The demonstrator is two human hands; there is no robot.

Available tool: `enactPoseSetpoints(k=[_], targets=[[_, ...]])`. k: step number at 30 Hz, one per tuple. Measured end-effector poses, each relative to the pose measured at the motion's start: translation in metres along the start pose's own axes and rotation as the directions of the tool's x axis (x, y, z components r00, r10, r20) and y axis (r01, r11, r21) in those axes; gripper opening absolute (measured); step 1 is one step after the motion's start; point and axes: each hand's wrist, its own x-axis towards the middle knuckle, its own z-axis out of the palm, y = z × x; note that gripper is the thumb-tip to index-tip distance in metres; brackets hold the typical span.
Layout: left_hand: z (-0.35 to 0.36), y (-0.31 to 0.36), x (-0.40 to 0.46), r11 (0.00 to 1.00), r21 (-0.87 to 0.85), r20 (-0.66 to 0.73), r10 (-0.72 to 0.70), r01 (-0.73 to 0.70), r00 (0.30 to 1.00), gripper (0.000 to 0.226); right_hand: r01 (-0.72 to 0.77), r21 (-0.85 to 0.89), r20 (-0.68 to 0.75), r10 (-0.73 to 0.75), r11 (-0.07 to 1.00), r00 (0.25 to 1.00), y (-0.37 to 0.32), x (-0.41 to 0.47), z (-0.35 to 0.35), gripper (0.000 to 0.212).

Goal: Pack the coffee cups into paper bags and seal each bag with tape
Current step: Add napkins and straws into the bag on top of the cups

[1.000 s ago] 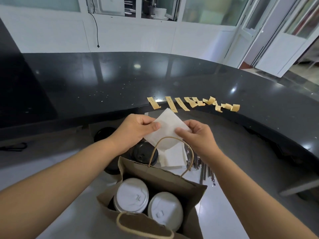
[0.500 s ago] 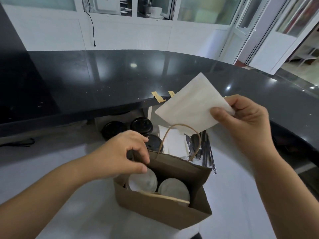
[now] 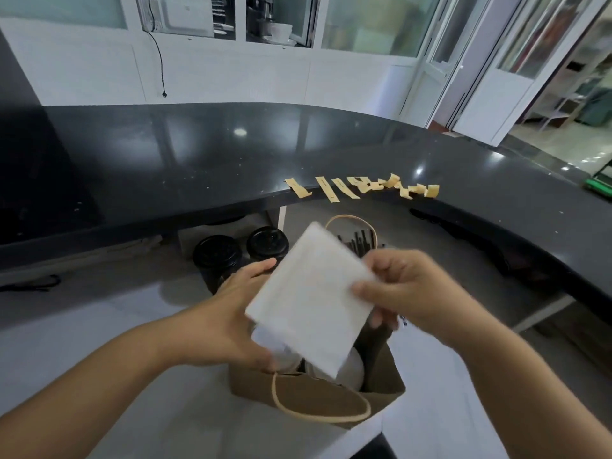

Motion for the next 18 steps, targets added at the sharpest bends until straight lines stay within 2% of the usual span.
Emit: enactPoseSetpoints(k=[2,4,6,9,13,18], targets=[[0.003,-0.004,0.000,0.998,0.059,0.011,0.011,-0.011,1.000,0.115,-0.151,-0.231,0.127,0.183,0.961,0.975,0.008,0.008,0.013,0.009],[0.004,-0.008,0.000,0.999,0.030,0.014,-0.015,0.014,1.000,0.123,-0.192,-0.389,0.170,0.275,0.901,0.946,0.015,0.016,0.026,0.016],[0.006,-0.011,-0.001,1.000,0.000,0.015,-0.022,0.022,1.000,0.126,-0.163,-0.565,0.176,0.311,0.809,0.934,0.022,0.025,0.036,0.017],[0.006,-0.009,-0.001,1.000,-0.007,0.014,-0.019,0.019,1.000,0.125,-0.062,-0.791,0.148,0.290,0.609,0.945,0.028,0.036,0.043,0.014],[0.008,-0.004,0.000,1.000,-0.009,0.031,-0.015,0.015,0.999,0.122,0.000,-0.889,0.129,0.251,0.458,0.959,0.031,0.043,0.051,0.013],[0.010,-0.003,0.003,1.000,0.004,0.019,0.000,0.000,1.000,0.120,-0.003,-0.936,0.074,0.205,0.353,0.976,0.034,0.040,0.052,0.025]])
